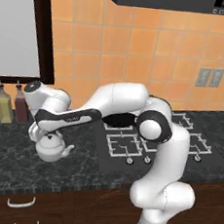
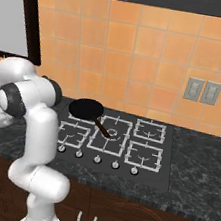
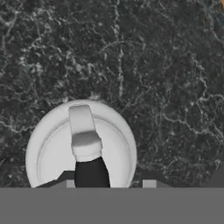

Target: Pick the kettle from the counter and place it on a stove burner. Then turn the burner on.

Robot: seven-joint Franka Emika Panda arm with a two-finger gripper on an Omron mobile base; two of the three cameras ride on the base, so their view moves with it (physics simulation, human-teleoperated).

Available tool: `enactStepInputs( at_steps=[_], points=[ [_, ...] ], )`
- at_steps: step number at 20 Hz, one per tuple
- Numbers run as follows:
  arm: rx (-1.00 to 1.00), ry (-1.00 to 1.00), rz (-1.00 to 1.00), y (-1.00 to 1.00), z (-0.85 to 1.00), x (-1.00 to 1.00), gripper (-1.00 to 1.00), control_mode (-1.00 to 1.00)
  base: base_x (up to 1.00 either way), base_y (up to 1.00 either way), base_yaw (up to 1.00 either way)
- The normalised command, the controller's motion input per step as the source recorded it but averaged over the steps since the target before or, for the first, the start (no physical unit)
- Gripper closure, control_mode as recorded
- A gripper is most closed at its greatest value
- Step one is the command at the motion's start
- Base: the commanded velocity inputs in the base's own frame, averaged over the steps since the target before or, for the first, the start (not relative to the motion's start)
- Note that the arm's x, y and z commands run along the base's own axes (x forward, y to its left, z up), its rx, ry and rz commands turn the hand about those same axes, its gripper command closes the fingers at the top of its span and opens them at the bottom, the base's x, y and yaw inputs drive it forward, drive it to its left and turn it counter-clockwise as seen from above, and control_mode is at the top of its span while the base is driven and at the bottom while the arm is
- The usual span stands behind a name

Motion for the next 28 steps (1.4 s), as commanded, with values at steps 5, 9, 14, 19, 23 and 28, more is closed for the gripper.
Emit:
enactStepInputs(
  at_steps=[5, 9, 14, 19, 23, 28],
  points=[
    [-0.05, -0.11, 0.00, -0.06, 0.00, -0.37, 1.00, -1.00, 0.00, 0.00, 0.00],
    [-0.13, -0.62, 0.00, -0.64, 0.27, -0.78, 1.00, -1.00, 0.00, 0.00, 0.00],
    [-0.09, -0.74, -0.05, -0.99, 0.65, -0.40, 1.00, -1.00, 0.00, 0.00, 0.00],
    [-0.06, -0.55, -0.09, -1.00, 0.65, -0.04, 1.00, -1.00, 0.00, 0.00, 0.00],
    [-0.03, -0.43, -0.13, -1.00, 0.63, 0.00, 1.00, -1.00, 0.00, 0.00, 0.00],
    [-0.01, -0.27, -0.23, -1.00, 0.70, 0.00, 1.00, -1.00, 0.00, 0.00, 0.00]
  ],
)
